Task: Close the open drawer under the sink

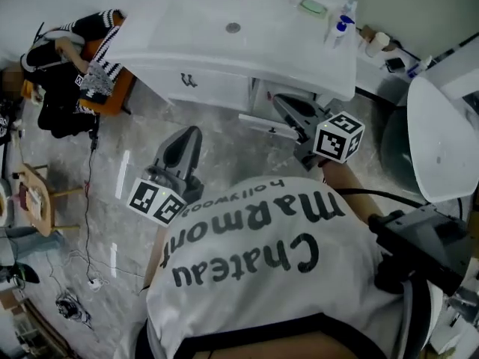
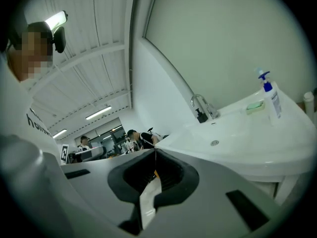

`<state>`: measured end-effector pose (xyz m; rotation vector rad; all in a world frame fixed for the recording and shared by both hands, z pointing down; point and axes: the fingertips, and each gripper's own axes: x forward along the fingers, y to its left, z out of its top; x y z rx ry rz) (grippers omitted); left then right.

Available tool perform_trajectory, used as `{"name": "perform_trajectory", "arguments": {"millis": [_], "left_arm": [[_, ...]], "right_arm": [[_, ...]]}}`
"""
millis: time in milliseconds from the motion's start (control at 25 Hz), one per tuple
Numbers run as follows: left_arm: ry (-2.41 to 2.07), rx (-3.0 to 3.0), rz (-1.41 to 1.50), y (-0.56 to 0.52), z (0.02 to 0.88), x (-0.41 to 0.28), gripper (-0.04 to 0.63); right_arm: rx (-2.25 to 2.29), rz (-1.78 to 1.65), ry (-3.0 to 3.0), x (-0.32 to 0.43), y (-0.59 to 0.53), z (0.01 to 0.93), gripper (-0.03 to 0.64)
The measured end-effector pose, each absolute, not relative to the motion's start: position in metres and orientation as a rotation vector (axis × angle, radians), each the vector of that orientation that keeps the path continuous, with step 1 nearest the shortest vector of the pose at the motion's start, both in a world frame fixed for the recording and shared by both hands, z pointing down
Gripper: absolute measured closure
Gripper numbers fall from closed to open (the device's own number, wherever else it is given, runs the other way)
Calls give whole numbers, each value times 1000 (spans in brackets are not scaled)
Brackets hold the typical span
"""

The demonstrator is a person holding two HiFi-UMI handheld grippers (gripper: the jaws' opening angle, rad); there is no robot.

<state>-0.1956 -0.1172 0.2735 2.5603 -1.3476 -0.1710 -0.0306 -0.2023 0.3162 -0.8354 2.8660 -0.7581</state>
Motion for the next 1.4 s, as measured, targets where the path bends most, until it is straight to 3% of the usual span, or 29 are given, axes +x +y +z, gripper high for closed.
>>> {"name": "perform_trajectory", "arguments": {"millis": [880,1400], "left_arm": [[-962,2605,-46,-89,302,-261,586],[-732,2651,125,-81,363,-229,586]], "right_arm": [[-1269,-896,2471,-58,-117,343,604],[-1508,-989,2462,-58,-114,428,604]]}}
